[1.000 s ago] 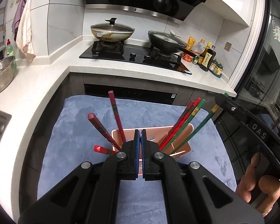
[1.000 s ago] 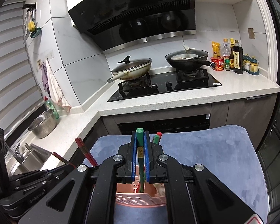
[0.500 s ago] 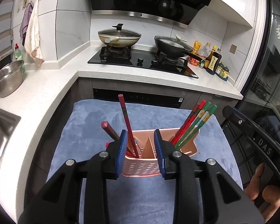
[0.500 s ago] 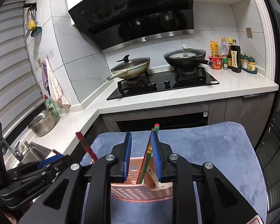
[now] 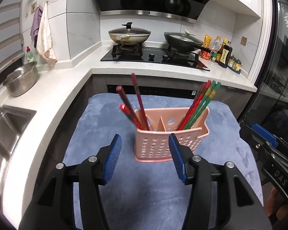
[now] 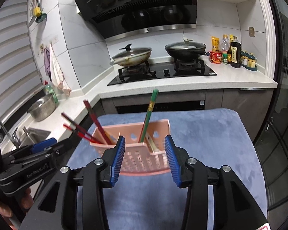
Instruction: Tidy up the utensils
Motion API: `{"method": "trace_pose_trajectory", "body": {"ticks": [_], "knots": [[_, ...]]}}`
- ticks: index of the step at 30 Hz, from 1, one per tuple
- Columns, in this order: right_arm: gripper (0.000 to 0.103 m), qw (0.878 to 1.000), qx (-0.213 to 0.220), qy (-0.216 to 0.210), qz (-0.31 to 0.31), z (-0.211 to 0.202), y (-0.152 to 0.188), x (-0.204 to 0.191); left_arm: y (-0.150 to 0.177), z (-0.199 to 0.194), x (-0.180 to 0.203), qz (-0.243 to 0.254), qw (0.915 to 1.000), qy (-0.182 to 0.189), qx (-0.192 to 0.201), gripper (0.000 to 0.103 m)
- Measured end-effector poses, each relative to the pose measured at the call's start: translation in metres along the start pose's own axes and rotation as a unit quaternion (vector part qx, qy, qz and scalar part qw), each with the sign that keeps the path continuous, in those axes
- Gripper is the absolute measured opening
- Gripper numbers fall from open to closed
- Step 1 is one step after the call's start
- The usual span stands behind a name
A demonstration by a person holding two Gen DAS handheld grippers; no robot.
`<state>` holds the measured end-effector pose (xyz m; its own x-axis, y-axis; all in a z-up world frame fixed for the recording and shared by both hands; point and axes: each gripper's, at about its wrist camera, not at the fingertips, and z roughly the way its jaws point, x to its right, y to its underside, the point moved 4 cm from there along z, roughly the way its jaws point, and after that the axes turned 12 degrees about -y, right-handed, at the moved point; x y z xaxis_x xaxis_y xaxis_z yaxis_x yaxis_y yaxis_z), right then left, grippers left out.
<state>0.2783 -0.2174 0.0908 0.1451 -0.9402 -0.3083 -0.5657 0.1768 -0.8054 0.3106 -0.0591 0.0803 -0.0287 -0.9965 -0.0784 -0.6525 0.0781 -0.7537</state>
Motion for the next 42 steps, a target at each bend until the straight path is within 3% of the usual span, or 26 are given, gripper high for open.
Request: {"method": "trace_pose_trajectory", "body": {"ticks": [3, 9, 21, 28, 32, 42], "knots": [[0.049, 1.0, -0.009, 0.003, 0.0, -0.008, 0.012, -0.004, 0.009, -0.008, 0.001, 0.007, 0.9999, -0.01, 0.004, 0.06], [0.054, 1.0, -0.017, 0.014, -0.01, -0.02, 0.025, -0.013, 0.019, -0.02, 0.005, 0.021, 0.9995, -0.023, 0.005, 0.063], [0.069, 0.998, -0.025, 0.054, -0.032, -0.04, 0.041, -0.02, 0.037, -0.033, 0.0, 0.018, 0.9993, -0.034, 0.002, 0.088], [0.074, 0.996, -0.022, 0.077, -0.043, -0.048, 0.049, -0.02, 0.047, -0.035, 0.001, 0.024, 0.9989, -0.04, -0.002, 0.093], [0.084, 0.996, -0.031, 0.082, -0.033, -0.047, 0.053, -0.016, 0.053, -0.035, 0.002, 0.029, 0.9984, -0.047, -0.005, 0.093], [0.085, 0.995, -0.035, 0.086, -0.03, -0.044, 0.058, -0.014, 0.06, -0.032, 0.0, 0.027, 0.9982, -0.052, -0.013, 0.093]]}}
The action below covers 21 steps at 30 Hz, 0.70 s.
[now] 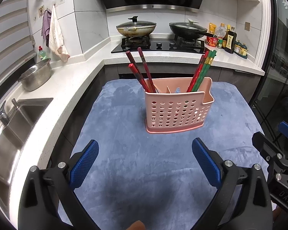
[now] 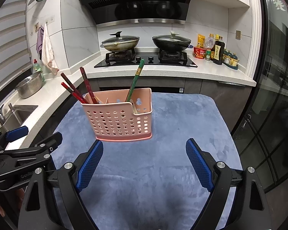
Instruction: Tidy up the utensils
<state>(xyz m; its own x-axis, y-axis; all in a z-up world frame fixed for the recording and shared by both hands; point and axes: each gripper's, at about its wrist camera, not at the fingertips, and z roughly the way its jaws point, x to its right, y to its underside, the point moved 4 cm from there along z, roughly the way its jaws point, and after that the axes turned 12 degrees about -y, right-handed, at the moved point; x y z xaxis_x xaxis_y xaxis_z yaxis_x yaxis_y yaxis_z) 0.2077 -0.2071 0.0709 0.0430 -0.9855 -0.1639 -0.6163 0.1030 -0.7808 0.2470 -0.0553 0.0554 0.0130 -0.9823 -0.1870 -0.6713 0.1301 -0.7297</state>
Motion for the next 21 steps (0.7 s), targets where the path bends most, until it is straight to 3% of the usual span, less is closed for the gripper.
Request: {"method": "trace_pose_trajectory", "body": {"ticks": [4, 6, 21], "knots": [[0.087, 1.0, 0.002, 0.004, -0.002, 0.0008, 0.0004, -0.0003, 0.0005, 0.001, -0.0011, 0.0, 1.0, -0.001, 0.0, 0.094], [0.097, 1.0, 0.003, 0.004, -0.002, 0.0014, 0.001, -0.0009, 0.0009, 0.0017, -0.0009, 0.0, 1.0, 0.0, -0.001, 0.094], [0.096, 1.0, 0.001, 0.019, -0.004, 0.0061, 0.004, 0.0006, 0.003, 0.0073, -0.0057, -0.009, 0.9996, -0.025, 0.002, 0.096]]}}
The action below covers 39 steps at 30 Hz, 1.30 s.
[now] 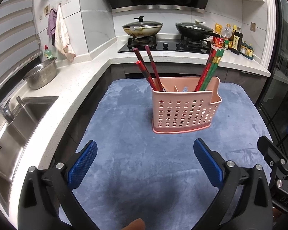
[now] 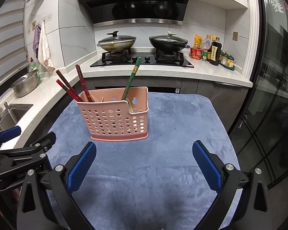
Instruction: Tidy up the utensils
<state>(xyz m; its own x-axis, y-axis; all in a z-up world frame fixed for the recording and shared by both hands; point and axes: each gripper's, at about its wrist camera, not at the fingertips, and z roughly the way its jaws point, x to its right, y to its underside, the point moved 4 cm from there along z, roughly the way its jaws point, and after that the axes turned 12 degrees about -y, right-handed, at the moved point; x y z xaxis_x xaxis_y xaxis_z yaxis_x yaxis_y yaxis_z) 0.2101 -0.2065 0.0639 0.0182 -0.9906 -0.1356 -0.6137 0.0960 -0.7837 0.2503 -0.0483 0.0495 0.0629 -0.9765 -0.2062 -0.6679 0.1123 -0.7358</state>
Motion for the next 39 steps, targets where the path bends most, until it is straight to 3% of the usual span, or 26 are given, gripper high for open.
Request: {"method": "trace_pose_trajectory", "body": {"ticks": [39], "knots": [[0.096, 1.0, -0.023, -0.002, 0.001, 0.012, 0.01, -0.001, 0.003, 0.006, 0.003, -0.007, 0.9999, -0.005, -0.014, 0.096]]}}
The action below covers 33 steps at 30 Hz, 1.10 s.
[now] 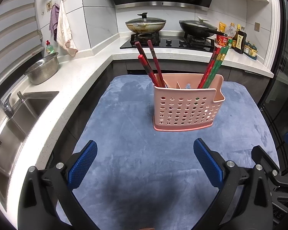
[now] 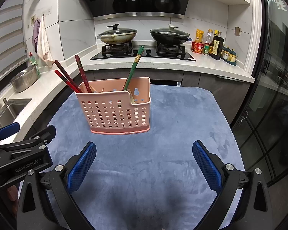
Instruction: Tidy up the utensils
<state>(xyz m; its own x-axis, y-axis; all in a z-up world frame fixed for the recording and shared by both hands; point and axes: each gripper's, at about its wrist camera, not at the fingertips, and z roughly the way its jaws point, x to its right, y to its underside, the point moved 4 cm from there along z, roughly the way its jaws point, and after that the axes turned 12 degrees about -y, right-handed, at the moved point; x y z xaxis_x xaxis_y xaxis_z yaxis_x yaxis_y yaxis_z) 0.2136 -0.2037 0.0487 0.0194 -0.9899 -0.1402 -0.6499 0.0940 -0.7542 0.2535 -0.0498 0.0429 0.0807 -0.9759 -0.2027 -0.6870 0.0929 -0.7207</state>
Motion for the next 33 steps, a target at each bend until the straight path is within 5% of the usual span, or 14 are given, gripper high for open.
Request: {"method": "trace_pose_trajectory", "body": {"ticks": [33], "knots": [[0.096, 1.0, -0.005, 0.005, 0.005, 0.0006, 0.006, 0.0054, 0.0032, 0.0034, 0.0033, 0.008, 0.9999, -0.003, -0.007, 0.096]]}}
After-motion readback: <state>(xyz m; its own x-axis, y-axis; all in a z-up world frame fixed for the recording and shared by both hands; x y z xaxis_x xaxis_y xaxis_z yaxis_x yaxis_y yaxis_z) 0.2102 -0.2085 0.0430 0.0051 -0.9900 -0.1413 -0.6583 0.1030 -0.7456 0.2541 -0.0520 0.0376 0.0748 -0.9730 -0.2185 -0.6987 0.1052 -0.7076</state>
